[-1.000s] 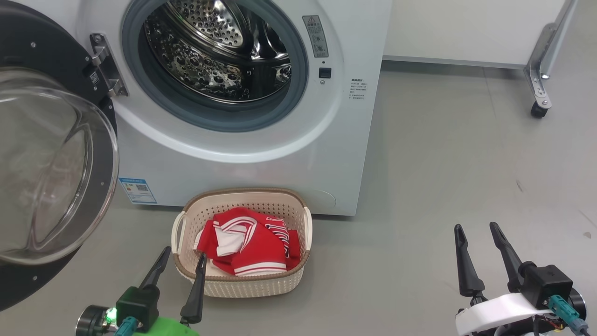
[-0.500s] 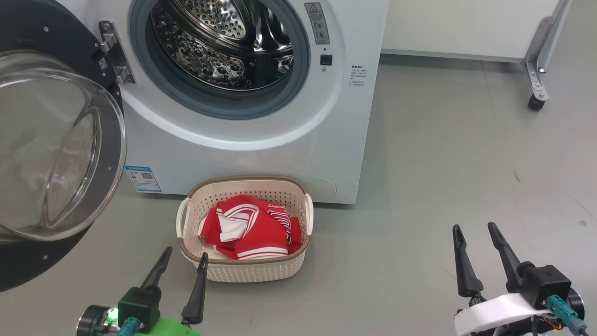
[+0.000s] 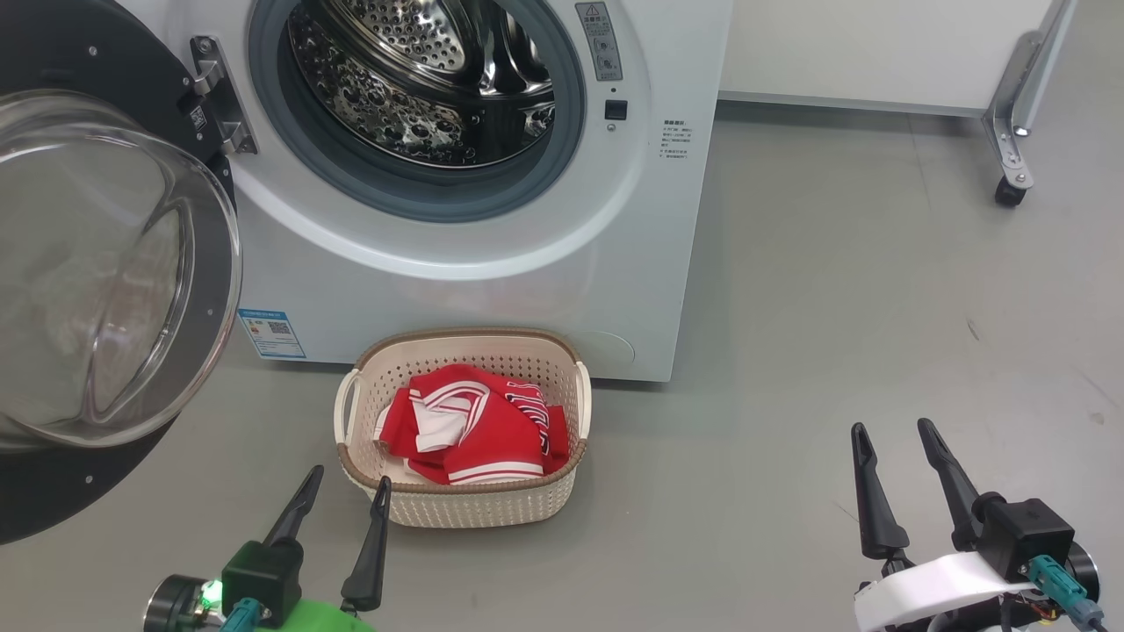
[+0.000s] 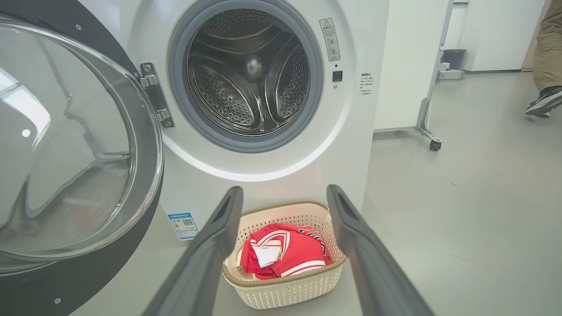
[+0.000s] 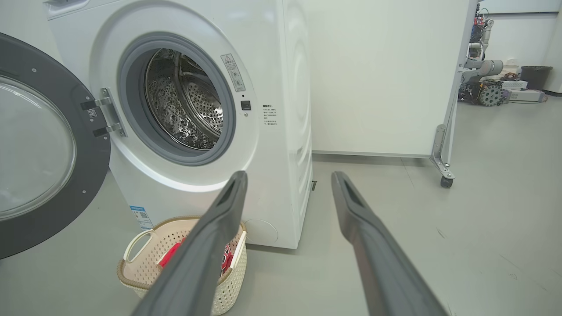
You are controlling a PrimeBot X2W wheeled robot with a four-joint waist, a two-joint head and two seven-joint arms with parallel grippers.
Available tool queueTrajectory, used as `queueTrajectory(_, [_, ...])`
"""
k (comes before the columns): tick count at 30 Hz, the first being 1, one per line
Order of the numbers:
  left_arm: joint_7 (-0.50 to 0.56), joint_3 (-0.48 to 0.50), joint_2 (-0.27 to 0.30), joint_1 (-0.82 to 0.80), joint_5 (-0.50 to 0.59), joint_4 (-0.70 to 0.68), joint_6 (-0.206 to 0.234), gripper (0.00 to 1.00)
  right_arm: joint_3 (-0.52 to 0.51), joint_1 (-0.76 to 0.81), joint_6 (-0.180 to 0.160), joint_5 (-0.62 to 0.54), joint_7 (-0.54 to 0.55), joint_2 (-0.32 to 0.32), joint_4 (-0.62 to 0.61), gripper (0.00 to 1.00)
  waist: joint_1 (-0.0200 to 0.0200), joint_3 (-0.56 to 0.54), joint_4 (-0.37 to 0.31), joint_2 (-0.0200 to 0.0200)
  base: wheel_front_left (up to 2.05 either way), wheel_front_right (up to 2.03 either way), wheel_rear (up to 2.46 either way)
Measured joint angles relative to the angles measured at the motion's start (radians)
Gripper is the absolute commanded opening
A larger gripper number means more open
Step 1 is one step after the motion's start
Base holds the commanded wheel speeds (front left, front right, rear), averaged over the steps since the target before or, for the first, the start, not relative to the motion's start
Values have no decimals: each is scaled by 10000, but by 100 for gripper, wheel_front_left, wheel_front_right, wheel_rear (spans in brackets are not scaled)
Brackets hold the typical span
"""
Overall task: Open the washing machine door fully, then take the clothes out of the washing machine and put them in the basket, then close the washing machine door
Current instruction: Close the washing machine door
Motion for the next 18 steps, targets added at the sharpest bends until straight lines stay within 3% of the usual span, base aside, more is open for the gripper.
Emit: queueTrajectory(18, [2,38,0,43,0,-2,35,100,2,0,0,0,0,33,0,100,0,21,58,0,0,0,0])
